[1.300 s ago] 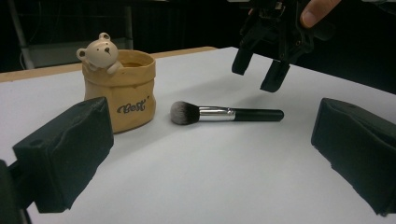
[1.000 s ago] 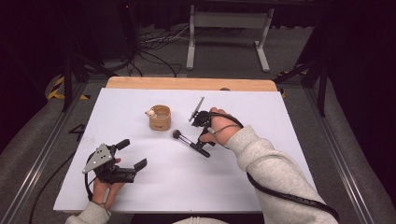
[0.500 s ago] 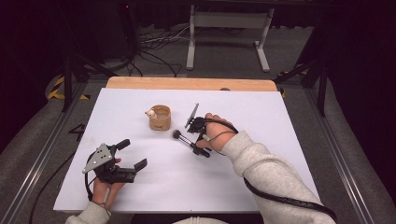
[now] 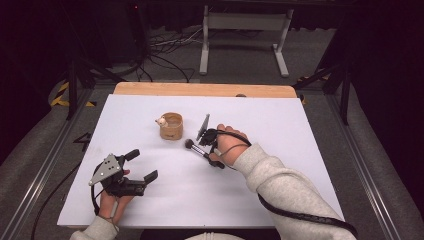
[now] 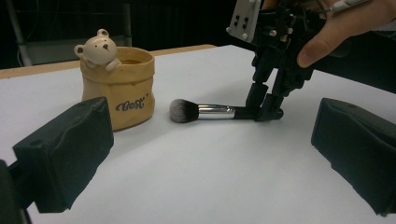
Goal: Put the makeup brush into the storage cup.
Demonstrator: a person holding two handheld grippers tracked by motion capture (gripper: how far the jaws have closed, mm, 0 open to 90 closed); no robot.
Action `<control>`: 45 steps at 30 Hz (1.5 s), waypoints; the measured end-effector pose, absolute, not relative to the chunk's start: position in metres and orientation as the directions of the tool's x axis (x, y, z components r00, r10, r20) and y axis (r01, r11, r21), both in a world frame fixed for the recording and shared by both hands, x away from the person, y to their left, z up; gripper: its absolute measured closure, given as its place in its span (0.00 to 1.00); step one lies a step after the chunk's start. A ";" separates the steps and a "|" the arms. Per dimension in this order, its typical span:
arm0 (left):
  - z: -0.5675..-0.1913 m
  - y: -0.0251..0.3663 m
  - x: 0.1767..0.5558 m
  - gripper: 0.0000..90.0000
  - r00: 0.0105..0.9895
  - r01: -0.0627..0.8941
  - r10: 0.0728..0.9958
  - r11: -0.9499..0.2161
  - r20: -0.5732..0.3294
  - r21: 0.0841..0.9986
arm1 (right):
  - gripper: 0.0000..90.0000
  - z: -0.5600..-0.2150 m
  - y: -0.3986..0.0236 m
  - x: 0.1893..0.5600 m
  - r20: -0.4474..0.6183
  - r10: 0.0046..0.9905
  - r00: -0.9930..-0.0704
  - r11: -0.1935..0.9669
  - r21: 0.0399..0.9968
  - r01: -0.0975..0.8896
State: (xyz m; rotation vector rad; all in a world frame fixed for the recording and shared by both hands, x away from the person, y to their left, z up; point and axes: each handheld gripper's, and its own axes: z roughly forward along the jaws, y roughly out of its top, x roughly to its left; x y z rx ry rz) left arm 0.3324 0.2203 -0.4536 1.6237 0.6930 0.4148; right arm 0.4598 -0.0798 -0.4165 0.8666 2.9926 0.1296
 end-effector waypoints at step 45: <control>-0.448 0.212 0.329 0.03 0.801 0.206 0.586 -0.074 -0.124 0.976 | 0.84 -0.370 -0.135 0.423 0.037 0.558 -0.829 0.728 0.458 0.510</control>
